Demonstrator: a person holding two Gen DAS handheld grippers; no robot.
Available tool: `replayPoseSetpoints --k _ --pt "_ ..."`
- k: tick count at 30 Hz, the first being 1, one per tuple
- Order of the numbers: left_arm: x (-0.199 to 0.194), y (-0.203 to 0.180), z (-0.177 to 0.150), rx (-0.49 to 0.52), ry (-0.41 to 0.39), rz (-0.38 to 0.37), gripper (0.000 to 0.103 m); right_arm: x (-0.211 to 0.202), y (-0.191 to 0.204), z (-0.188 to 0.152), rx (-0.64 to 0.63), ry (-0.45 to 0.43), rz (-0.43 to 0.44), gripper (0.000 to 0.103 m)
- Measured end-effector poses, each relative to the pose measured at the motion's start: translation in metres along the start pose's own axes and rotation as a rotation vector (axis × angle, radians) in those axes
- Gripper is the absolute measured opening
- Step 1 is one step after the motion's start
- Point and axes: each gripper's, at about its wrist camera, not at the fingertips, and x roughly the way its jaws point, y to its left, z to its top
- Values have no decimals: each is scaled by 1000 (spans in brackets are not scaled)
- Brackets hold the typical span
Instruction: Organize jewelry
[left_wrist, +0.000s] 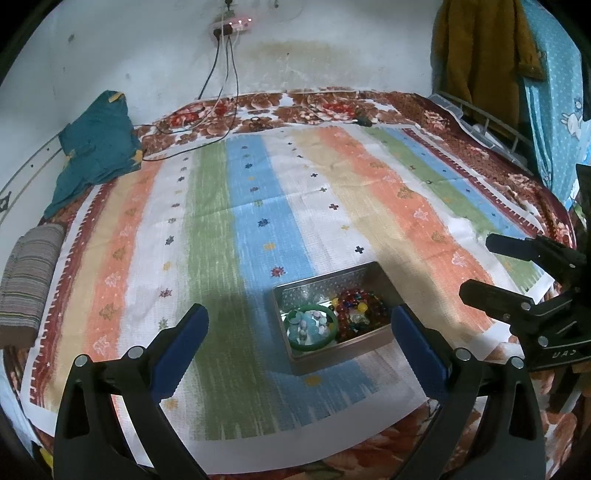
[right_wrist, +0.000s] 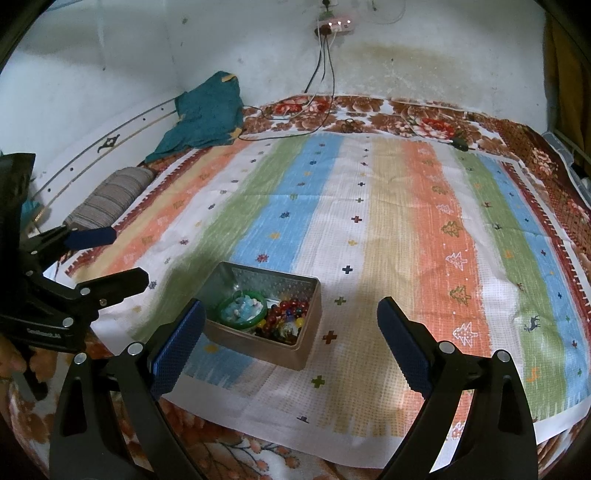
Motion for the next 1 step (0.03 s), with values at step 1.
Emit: replayPoseSetpoints --k 1 --pt "0 0 0 -2 0 -1 97 0 1 0 0 0 0 95"
